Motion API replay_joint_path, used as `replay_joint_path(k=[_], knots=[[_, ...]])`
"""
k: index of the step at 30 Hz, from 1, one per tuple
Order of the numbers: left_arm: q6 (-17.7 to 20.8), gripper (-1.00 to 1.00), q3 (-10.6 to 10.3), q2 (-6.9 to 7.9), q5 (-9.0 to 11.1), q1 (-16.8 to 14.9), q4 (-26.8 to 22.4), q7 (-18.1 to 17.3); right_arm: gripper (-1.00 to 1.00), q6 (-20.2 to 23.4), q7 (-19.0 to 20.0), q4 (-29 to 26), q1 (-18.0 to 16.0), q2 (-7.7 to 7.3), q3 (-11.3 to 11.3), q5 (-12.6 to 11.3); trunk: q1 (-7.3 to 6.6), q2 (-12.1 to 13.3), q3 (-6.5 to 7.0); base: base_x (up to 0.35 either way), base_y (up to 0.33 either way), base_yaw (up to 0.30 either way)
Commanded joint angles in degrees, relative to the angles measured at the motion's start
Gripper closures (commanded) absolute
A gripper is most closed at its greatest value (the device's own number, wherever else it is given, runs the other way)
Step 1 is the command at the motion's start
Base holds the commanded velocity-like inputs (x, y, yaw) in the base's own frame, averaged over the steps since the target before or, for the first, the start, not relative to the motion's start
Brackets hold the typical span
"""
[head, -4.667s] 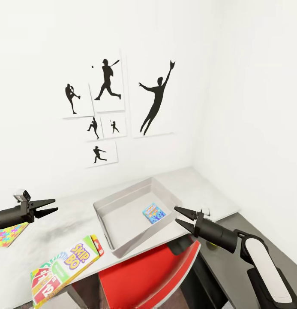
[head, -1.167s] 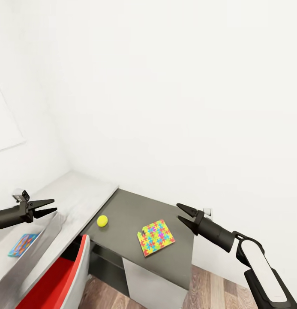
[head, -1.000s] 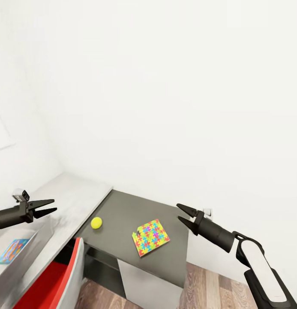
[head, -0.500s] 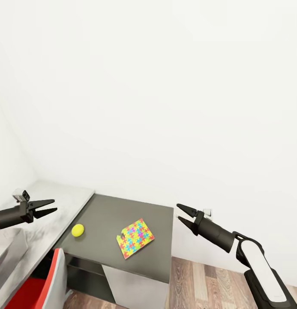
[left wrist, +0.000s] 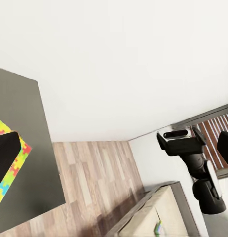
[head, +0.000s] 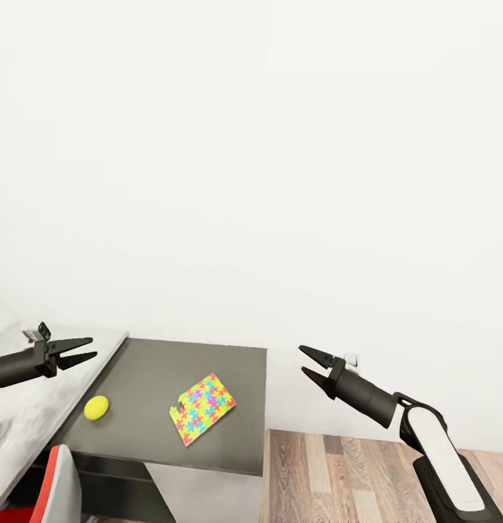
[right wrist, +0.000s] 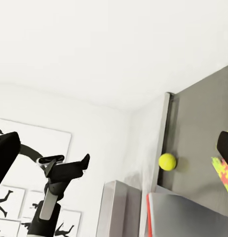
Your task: Put all the toys in the child's room - the three board games (two on the bed and one on the table), the two jigsaw puzzles on the table, and the tennis ball on the table - inside the toy box on the table in the child's room.
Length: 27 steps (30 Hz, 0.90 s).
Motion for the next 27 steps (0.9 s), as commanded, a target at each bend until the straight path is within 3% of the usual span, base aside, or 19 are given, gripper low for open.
replay_joint_path(k=[1,13,27], knots=[[0.5,-1.00,0.0,0.03,0.2,0.0,0.0,-0.1,-1.00,0.2,0.4,0.2,-0.1,0.00,-0.1,0.4,0.04,-0.1,-0.13,0.000,0.000,-0.281],[0.5,-1.00,0.0,0.02,0.3,0.0,0.0,-0.1,-1.00,0.2,0.4,2.1,-0.1,0.05,-0.1,0.4,0.04,-0.1,-0.13,-0.154,0.000,-0.281],[0.5,-1.00,-0.1,-0.08,0.2,0.0,0.0,0.0,-1.00,0.2,0.4,2.2,-0.1,0.02,-0.2,0.4,0.04,-0.1,-0.13,-0.019,0.000,-0.281]])
